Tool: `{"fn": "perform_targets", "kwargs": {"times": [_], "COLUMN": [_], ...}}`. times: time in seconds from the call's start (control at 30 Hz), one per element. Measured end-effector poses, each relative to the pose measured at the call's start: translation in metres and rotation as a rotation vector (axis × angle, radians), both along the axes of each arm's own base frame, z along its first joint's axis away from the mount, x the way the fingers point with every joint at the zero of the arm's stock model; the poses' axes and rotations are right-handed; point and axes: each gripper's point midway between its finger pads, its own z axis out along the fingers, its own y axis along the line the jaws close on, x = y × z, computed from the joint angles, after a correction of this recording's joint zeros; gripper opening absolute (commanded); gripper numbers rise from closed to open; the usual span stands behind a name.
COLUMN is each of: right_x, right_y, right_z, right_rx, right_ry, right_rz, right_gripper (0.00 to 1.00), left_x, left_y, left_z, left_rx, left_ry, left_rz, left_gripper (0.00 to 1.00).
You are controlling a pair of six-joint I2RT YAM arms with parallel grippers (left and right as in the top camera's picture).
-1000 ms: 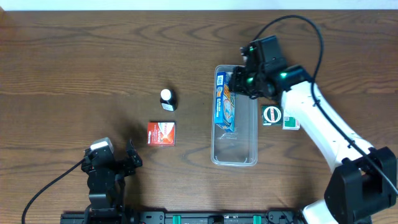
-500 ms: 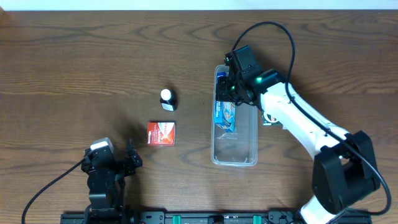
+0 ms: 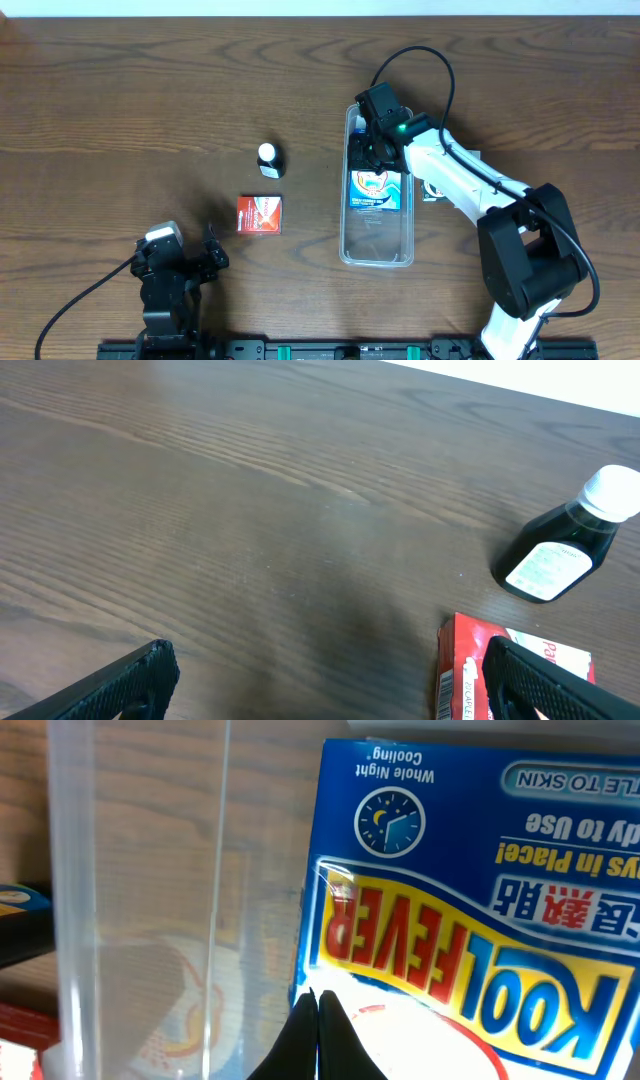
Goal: Pack container
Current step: 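Carry the blue box into the clear container and release it, then move the right gripper to the white Panadol box and grasp it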
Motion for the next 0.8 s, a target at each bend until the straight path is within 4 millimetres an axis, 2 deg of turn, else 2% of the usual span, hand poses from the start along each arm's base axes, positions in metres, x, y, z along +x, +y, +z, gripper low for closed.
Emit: {"fn": "perform_targets", "kwargs": {"times": [0.13, 0.17, 0.23, 0.27, 0.33, 0.37, 0.43, 0.53, 0.6, 0.63, 0.7, 0.8], "right_x": [0.002, 0.002, 0.002, 0.001, -0.004, -0.006, -0.01, -0.016, -0.021, -0.024, -0.027, -0.028], "right_y": [0.0, 0.0, -0.002, -0.005, -0.019, -0.028, -0.066, -0.126, -0.172, -0.187, -0.208, -0.222], "right_z": [0.011, 0.02, 0.044, 0.055, 0.093, 0.11, 0.148, 0.175, 0.179, 0.176, 0.164, 0.139], "right_rx": [0.0, 0.004, 0.022, 0.029, 0.047, 0.055, 0.052, 0.011, -0.034, -0.05, -0.079, -0.109], "right_ry": [-0.035, -0.053, -0.098, -0.117, -0.172, -0.199, -0.264, -0.301, -0.288, -0.269, -0.222, -0.152], "right_rz": [0.029, 0.033, 0.04, 0.04, 0.028, 0.016, -0.058, -0.19, -0.294, -0.326, -0.358, -0.362], "right_gripper": [0.01, 0.01, 0.1, 0.22, 0.51, 0.6, 0.84, 0.92, 0.99, 0.99, 0.99, 0.99], "left_x": [0.0, 0.0, 0.0, 0.0, 0.0, 0.0, 0.0, 0.0, 0.0, 0.0, 0.0, 0.0], "left_y": [0.0, 0.0, 0.0, 0.0, 0.0, 0.0, 0.0, 0.0, 0.0, 0.0, 0.0, 0.0], "left_z": [0.0, 0.0, 0.0, 0.0, 0.0, 0.0, 0.0, 0.0, 0.0, 0.0, 0.0, 0.0], "left_rx": [0.0, 0.0, 0.0, 0.0, 0.0, 0.0, 0.0, 0.0, 0.0, 0.0, 0.0, 0.0], "left_ry": [0.0, 0.0, 0.0, 0.0, 0.0, 0.0, 0.0, 0.0, 0.0, 0.0, 0.0, 0.0], "left_rz": [0.0, 0.0, 0.0, 0.0, 0.0, 0.0, 0.0, 0.0, 0.0, 0.0, 0.0, 0.0], "left_gripper": [0.98, 0.98, 0.98, 0.98, 0.98, 0.98, 0.98, 0.98, 0.98, 0.98, 0.98, 0.98]}}
